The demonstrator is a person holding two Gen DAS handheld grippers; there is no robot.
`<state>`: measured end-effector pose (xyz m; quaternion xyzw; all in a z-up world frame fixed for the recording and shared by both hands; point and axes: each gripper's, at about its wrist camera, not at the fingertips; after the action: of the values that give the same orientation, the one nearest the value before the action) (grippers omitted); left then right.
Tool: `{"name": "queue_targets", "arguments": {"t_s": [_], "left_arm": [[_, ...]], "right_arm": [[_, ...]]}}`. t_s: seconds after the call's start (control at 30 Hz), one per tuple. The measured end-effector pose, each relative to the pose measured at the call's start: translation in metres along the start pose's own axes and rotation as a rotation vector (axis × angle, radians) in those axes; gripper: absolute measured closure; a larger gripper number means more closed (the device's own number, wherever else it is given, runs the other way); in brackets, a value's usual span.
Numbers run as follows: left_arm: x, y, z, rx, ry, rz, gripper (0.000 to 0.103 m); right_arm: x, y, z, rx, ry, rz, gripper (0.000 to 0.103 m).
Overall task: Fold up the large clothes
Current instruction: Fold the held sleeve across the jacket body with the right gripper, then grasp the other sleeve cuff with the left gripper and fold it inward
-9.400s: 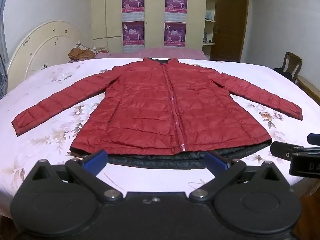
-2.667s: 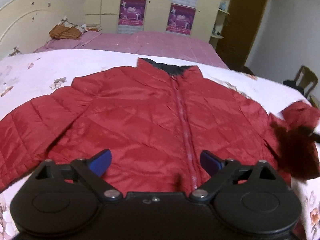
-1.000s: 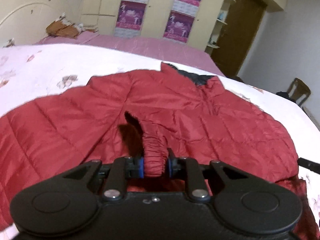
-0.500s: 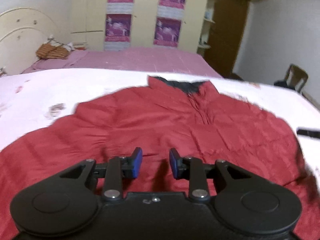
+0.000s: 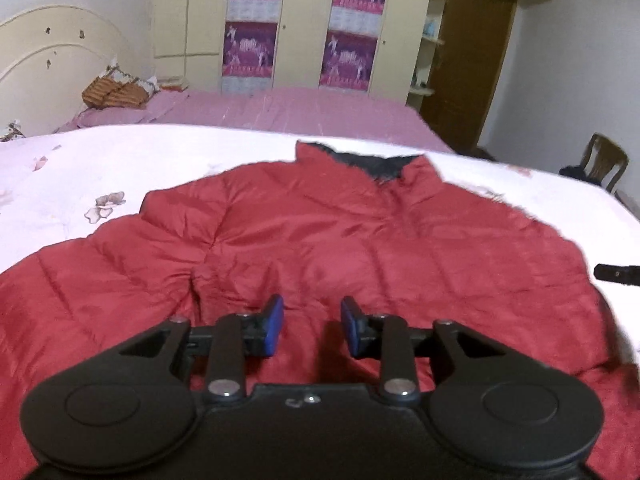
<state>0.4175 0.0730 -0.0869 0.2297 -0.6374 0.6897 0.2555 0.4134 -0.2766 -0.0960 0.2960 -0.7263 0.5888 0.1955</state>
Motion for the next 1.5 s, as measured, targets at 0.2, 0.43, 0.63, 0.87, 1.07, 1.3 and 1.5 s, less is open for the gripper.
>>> {"name": "queue_targets", "arguments": {"t_s": [0.2, 0.43, 0.63, 0.87, 1.07, 1.3, 1.5], "left_arm": [[-0.006, 0.026, 0.01, -0.008, -0.029, -0.052, 0.053], [-0.006, 0.019, 0.009, -0.025, -0.048, -0.068, 0.035], [0.042, 0.019, -0.006, 0.039, -0.074, 0.055, 0.001], [0.09, 0.07, -0.102, 0.363, -0.193, 0.037, 0.015], [0.156, 0.138, -0.187, 0.777, -0.333, 0.111, 0.022], [0.199, 0.187, -0.22, 1.103, -0.367, 0.28, 0.024], [0.188, 0.188, -0.237, 1.197, -0.374, 0.407, 0.015]], "right_arm": [[0.021, 0.024, -0.023, 0.052, -0.036, -0.064, 0.102], [0.013, 0.033, -0.038, 0.13, 0.027, -0.125, 0.101], [0.044, 0.037, -0.049, 0.172, 0.071, 0.007, 0.024], [0.073, 0.044, -0.054, 0.12, 0.07, 0.054, 0.025], [0.07, 0.047, -0.067, 0.094, 0.037, 0.023, 0.037], [0.059, 0.046, -0.096, 0.098, 0.003, -0.009, 0.037], [0.052, 0.042, -0.109, 0.1, 0.021, 0.011, 0.037]]}}
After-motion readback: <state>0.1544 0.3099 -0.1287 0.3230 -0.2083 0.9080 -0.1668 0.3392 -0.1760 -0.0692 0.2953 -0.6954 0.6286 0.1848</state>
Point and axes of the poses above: each gripper's, at about its wrist camera, not at the fingertips, and x roughly against the way its jaws point, z to its right, y to its underside, and after that the axes turned 3 degrees about -y, right-handed
